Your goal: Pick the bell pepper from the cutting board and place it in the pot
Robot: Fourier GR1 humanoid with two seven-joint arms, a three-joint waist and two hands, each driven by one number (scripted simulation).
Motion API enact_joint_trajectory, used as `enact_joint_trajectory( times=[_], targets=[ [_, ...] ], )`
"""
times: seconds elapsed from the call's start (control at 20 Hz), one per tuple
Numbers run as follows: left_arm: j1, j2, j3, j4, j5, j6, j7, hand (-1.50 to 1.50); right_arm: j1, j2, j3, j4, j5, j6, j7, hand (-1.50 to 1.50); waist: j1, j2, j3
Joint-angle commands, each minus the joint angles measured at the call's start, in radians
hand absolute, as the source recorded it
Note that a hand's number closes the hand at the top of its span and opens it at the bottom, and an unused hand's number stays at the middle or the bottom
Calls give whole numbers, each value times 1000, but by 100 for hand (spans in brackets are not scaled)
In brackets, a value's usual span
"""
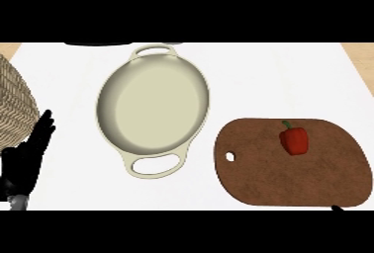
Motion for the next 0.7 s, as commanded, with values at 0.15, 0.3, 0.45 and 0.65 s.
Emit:
enact_joint_trajectory(
  times=[0.15,0.3,0.45,0.65],
  targets=[
    [-10,12,-16,-91,-20,-4,78,0,-6,-162,82,-136,241,87,438,-150,42,9,-3],
    [-3,-14,-16,-41,-33,-6,22,0,18,-278,57,-190,254,231,619,-150,36,12,-5],
    [-15,-16,-7,-33,-36,-13,25,0,-48,-314,134,-227,297,331,787,-150,38,10,-3],
    [-35,-6,24,-44,-35,-22,75,0,-153,-323,203,-286,306,446,989,-150,24,4,-1]
  ],
)
